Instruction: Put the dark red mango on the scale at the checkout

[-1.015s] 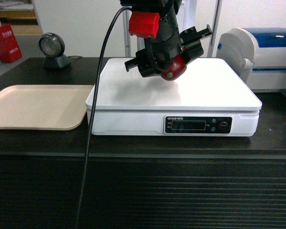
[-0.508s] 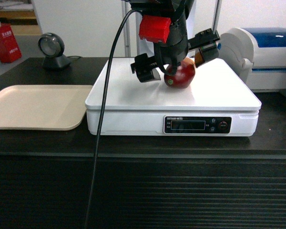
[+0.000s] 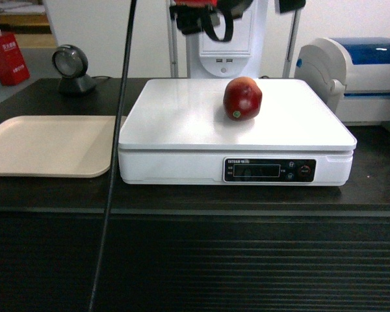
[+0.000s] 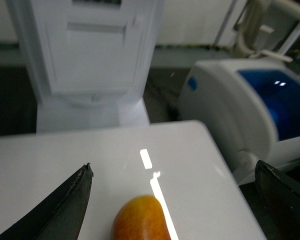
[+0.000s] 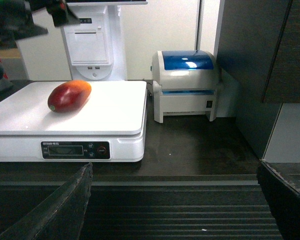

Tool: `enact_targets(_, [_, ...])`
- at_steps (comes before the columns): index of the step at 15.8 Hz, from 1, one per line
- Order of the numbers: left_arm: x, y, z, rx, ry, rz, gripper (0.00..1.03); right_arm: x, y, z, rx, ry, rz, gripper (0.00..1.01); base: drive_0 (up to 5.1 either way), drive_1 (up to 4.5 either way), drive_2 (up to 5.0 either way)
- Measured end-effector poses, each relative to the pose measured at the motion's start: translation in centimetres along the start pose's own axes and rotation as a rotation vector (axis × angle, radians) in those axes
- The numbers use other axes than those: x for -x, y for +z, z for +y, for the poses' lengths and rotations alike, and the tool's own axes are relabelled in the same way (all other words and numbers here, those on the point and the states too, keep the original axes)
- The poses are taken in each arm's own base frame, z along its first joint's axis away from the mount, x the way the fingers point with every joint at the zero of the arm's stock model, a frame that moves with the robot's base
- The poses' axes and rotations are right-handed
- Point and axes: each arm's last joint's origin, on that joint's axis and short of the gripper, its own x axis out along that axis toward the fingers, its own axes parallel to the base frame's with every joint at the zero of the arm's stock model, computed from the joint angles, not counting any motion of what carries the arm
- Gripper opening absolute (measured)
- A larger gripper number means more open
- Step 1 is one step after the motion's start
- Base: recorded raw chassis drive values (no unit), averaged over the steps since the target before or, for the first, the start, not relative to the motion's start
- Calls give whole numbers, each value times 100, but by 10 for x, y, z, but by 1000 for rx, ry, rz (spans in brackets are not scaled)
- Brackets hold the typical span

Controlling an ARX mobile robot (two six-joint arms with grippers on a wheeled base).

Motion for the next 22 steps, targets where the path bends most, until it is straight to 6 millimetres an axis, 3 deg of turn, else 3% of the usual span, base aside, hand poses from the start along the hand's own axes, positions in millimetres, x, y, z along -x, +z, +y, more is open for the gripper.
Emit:
enact_targets(3, [60,28,10,-160,-88,-225,98,0,0,0,0,0,0,98,0,0,0])
enact_targets(8, [162,32,93,-214,-53,-344,98,0,0,0,0,0,0,98,0,0,0])
enact_targets(9, [189,33,105,-193,126,-315,87,0,0,0,0,1,0,98,0,0,0])
enact_targets(12, [271,-10,156,-162,355,-357,51,0,0,0,0,0,0,98,0,0,0])
enact_targets(14, [286,-46,158,-166,327,-333,28,0,0,0,0,1,0,98,0,0,0])
enact_targets(15, [297,-80,162,-165,318,-292,3,0,0,0,0,0,0,98,0,0,0])
enact_targets(17, [320,-103,172,-168,329,-311,2,0,0,0,0,0,-1,98,0,0,0])
enact_targets(22, [337,-132,170,-168,322,-303,2,0,0,0,0,0,0,98,0,0,0])
